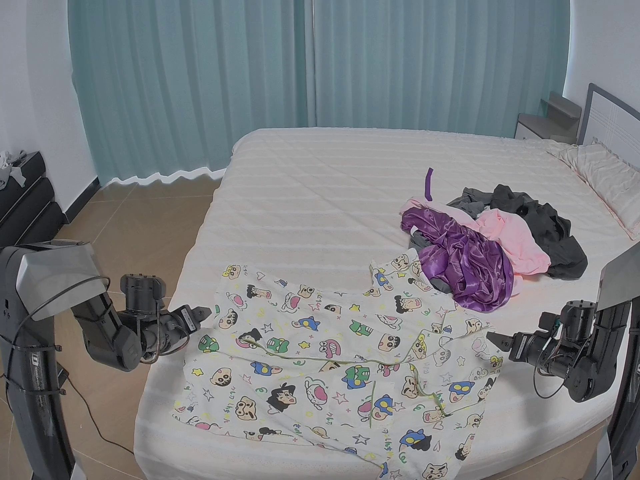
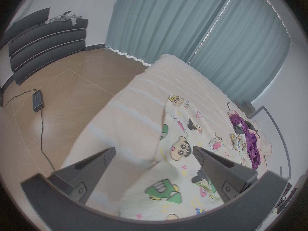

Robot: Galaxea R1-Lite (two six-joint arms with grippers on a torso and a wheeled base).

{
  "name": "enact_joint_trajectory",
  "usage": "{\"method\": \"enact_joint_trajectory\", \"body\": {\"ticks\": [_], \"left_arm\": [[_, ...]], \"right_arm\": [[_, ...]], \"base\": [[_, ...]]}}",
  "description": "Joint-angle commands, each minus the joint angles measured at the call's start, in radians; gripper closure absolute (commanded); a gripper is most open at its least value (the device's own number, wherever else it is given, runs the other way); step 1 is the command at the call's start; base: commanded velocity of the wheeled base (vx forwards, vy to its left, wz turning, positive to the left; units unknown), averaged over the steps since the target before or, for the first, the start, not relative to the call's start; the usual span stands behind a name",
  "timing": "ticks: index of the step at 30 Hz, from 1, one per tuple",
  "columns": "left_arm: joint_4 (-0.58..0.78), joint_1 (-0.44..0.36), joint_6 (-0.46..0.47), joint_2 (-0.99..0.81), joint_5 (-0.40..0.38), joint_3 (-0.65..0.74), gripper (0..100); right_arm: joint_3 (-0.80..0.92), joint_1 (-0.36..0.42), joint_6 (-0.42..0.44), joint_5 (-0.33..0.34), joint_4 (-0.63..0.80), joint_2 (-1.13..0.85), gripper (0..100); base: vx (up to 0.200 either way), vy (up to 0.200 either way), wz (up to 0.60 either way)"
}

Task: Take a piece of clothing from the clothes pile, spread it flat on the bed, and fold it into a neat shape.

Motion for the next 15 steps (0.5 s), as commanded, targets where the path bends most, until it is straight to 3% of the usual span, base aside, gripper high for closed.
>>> {"method": "enact_joint_trajectory", "body": {"ticks": [1, 4, 6, 8, 15], "left_arm": [[0.004, 0.055, -0.002, -0.055, -0.009, 0.034, 0], [0.007, 0.090, -0.003, -0.136, -0.064, 0.095, 0], [0.007, 0.110, -0.008, -0.262, -0.159, 0.207, 0], [0.007, 0.107, -0.009, -0.337, -0.205, 0.294, 0], [0.000, 0.019, -0.054, -0.461, -0.228, 0.511, 0]], "right_arm": [[0.003, 0.002, 0.000, 0.001, -0.007, -0.007, 0], [0.011, 0.005, 0.000, 0.002, -0.007, -0.007, 0], [0.008, 0.026, 0.001, 0.001, -0.007, -0.016, 0], [0.008, 0.052, 0.001, -0.001, -0.001, -0.033, 0], [0.141, 0.124, 0.011, 0.004, -0.010, -0.096, 0]], "base": [[0.000, 0.000, 0.00], [0.000, 0.000, 0.00], [0.000, 0.000, 0.00], [0.000, 0.000, 0.00], [0.000, 0.000, 0.00]]}}
